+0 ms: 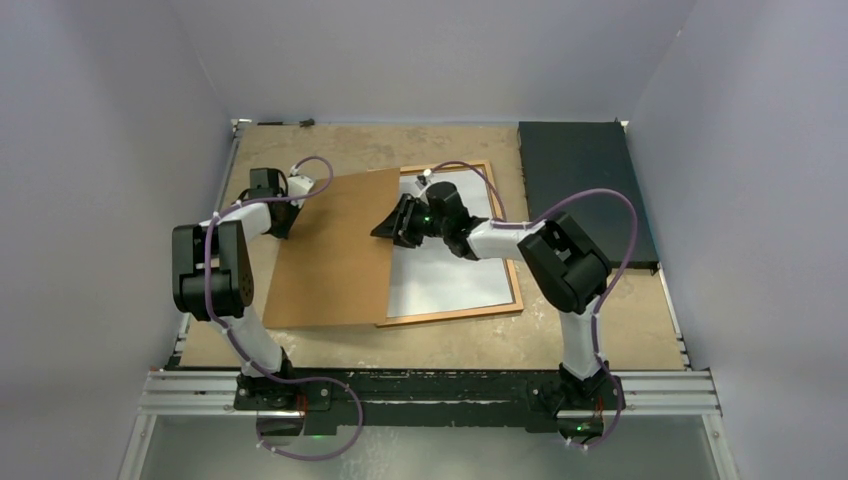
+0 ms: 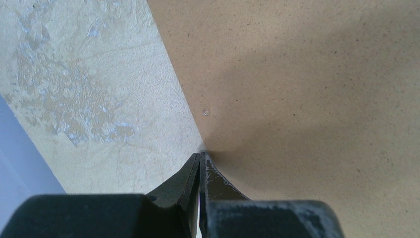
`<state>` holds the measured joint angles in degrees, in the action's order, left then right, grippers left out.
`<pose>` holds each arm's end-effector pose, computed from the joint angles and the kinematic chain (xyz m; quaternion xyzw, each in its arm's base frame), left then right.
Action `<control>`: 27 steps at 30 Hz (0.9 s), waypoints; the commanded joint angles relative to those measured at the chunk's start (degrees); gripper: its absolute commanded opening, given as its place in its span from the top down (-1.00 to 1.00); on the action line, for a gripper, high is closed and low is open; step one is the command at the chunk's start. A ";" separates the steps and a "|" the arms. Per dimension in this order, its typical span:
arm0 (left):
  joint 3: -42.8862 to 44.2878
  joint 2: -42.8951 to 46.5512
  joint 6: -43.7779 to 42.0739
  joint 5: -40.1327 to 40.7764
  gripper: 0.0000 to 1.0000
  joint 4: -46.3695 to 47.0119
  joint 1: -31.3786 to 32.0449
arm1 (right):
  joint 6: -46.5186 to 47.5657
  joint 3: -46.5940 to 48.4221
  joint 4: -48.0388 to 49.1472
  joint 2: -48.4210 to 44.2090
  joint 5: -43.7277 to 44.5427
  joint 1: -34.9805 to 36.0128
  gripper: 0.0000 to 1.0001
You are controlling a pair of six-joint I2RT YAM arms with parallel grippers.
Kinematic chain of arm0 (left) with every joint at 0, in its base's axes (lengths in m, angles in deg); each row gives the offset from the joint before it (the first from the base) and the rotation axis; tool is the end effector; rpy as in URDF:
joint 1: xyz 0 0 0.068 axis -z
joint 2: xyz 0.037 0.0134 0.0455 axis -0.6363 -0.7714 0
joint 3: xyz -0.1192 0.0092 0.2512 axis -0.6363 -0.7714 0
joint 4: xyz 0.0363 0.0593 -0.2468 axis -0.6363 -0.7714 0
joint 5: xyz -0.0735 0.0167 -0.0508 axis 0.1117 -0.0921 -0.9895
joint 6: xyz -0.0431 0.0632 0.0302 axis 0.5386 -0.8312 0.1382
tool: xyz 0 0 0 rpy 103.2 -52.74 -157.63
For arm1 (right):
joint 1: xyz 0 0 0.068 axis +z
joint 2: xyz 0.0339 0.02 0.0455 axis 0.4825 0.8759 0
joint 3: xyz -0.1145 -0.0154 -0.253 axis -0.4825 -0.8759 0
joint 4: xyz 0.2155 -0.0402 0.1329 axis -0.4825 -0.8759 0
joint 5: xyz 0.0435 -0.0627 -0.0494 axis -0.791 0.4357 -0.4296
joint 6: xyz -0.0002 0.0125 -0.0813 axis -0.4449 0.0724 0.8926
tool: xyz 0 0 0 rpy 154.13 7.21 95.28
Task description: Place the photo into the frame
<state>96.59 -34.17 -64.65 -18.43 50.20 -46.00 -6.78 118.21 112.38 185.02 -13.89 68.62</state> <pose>0.3670 0.0404 0.1286 0.2040 0.9419 0.0764 0.2558 0.3446 0.3226 0.1728 0.0490 0.8049 0.5444 0.2310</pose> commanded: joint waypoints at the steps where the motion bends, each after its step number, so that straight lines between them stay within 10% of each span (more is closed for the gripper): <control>1: -3.92 -4.97 2.89 -7.62 1.00 -13.38 1.02 | -2.19 3.65 6.56 0.30 -4.55 2.23 0.16; 7: 0.17 -2.10 3.33 -9.30 1.00 -18.45 0.70 | 0.82 5.15 0.47 -1.84 -3.03 2.04 1.00; 11: 9.04 2.72 4.54 -13.77 0.70 -27.05 -0.36 | 5.66 9.50 -5.30 -4.15 -0.92 1.53 1.00; 18: 28.95 7.62 6.84 -17.60 -0.62 -39.86 -3.19 | 12.67 17.86 -6.04 -8.89 -4.89 -2.34 1.00; 27: 55.29 5.99 17.08 -22.56 -0.82 -46.52 -7.65 | 39.60 29.15 -17.64 -20.17 6.74 -2.85 1.00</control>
<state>141.46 -29.18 -53.72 -36.99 8.08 -51.88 19.25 141.82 93.04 173.26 -11.64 65.32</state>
